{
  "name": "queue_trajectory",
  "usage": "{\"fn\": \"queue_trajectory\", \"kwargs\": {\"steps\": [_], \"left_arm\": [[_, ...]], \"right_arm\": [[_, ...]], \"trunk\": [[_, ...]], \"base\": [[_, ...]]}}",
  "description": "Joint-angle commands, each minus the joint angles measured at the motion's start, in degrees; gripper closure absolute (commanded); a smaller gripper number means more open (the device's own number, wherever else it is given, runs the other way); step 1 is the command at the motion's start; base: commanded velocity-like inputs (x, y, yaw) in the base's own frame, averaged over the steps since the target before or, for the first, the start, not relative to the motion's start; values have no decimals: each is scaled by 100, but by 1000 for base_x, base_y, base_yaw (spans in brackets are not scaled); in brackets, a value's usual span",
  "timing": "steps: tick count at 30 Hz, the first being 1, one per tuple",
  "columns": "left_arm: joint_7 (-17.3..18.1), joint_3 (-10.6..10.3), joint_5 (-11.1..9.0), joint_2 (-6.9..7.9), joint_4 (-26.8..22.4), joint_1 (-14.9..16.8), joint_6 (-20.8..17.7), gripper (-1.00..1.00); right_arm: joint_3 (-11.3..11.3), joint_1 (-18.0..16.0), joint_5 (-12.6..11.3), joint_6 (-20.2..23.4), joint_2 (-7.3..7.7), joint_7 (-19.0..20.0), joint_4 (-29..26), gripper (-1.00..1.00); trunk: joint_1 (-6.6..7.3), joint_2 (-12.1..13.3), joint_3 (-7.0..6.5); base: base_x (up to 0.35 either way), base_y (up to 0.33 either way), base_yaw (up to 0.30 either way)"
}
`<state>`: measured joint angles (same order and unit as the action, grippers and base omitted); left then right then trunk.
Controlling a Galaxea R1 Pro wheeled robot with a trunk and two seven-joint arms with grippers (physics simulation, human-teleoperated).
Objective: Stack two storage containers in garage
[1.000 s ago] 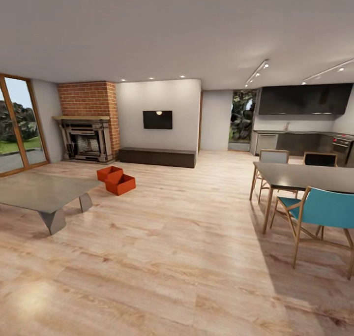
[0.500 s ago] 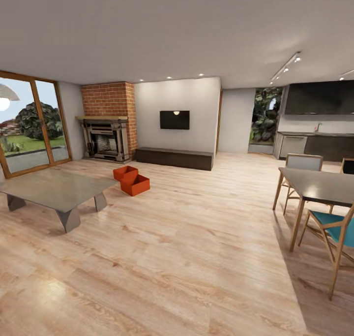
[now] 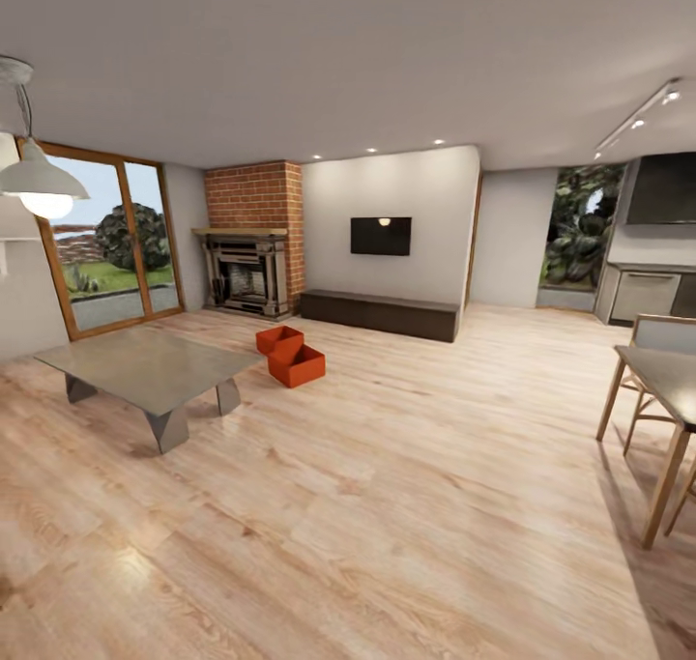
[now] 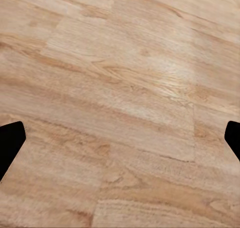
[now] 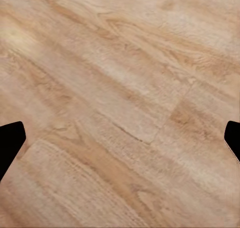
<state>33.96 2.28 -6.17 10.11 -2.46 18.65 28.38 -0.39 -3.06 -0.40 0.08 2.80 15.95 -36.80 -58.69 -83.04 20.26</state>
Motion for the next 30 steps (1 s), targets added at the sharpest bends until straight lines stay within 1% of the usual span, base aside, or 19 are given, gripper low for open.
{"fn": "queue_trajectory", "kwargs": {"steps": [1, 9, 30], "left_arm": [[58, 18, -51, 0, 8, 6, -17, -100], [58, 18, -51, 0, 8, 7, -18, -100], [58, 18, -51, 0, 8, 8, -17, -100]], "right_arm": [[-5, -2, -4, 1, 1, 22, -3, -100], [-5, -2, -4, 1, 1, 22, 3, -100], [-5, -2, -4, 1, 1, 22, 6, -100]], "trunk": [[-4, -4, 7], [-4, -4, 7], [-4, -4, 7]], "base": [[347, -76, 194], [347, -76, 64], [347, -76, 4]]}}
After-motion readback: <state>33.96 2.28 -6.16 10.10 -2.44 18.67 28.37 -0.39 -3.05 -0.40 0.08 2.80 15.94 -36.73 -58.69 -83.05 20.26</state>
